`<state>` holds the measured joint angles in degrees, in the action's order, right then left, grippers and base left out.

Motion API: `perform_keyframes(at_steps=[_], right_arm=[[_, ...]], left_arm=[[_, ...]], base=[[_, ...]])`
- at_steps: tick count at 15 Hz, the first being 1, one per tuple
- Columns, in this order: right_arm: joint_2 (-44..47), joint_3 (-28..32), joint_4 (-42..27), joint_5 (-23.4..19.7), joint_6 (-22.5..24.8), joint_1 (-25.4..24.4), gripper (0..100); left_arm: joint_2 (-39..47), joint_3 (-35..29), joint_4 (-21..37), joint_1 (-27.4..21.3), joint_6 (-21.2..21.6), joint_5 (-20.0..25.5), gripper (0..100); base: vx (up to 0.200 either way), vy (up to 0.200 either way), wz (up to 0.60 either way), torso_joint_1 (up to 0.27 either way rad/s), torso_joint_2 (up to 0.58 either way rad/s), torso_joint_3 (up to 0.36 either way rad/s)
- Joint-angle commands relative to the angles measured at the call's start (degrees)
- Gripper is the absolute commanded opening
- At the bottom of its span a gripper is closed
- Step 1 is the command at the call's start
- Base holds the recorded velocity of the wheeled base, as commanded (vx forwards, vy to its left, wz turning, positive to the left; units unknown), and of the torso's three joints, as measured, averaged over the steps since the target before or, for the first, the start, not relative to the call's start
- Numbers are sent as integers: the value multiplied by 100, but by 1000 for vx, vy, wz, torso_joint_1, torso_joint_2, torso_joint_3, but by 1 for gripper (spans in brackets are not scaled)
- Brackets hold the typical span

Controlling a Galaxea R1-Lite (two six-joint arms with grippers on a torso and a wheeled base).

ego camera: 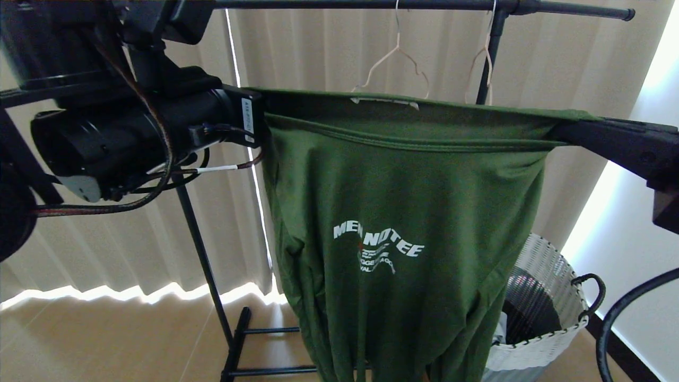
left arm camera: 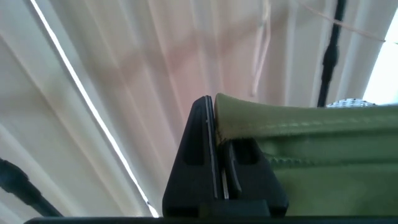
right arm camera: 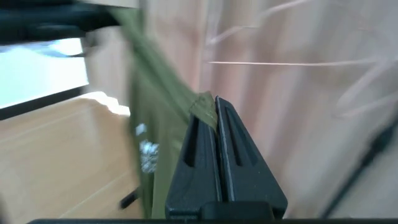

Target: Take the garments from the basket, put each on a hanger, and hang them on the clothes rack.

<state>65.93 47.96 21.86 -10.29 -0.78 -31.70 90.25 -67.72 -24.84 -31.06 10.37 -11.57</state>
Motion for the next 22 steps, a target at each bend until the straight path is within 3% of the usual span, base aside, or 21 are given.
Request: perform_keyframes(at_steps=[1,3,8,10,13,16,20,22], right_arm=[[-335,-217,3,-263,-1,-12,0],[-344,-305,11,-456,-1,-12,0],[-71,-269,82,-404,87,49,0],[166,-182,99,-395,271,304,0],[465,135,108,-386,280,401,0],[904,627,143,-377,245,506,0],[1484,689,1172,-166,183,533,0],[1783,724,1558,-105,157,533,0]], left_arm=[[309,-40,-38,74,-53,-12,0],[318,-22,-38,48,-71,-3,0],[221,22,-3,48,-71,23,0],[-77,136,208,48,-71,137,0],[-622,356,832,48,-71,744,0],[-1211,453,1403,56,-71,1658,0],[-1633,558,1544,21,-62,2352,0],[-1949,874,1535,12,-44,2959,0]], base=[[0,0,0,0,0,0],[0,0,0,0,0,0],[0,0,0,0,0,0],[0,0,0,0,0,0],[0,0,0,0,0,0],[0,0,0,0,0,0],[0,0,0,0,0,0],[0,0,0,0,0,0]])
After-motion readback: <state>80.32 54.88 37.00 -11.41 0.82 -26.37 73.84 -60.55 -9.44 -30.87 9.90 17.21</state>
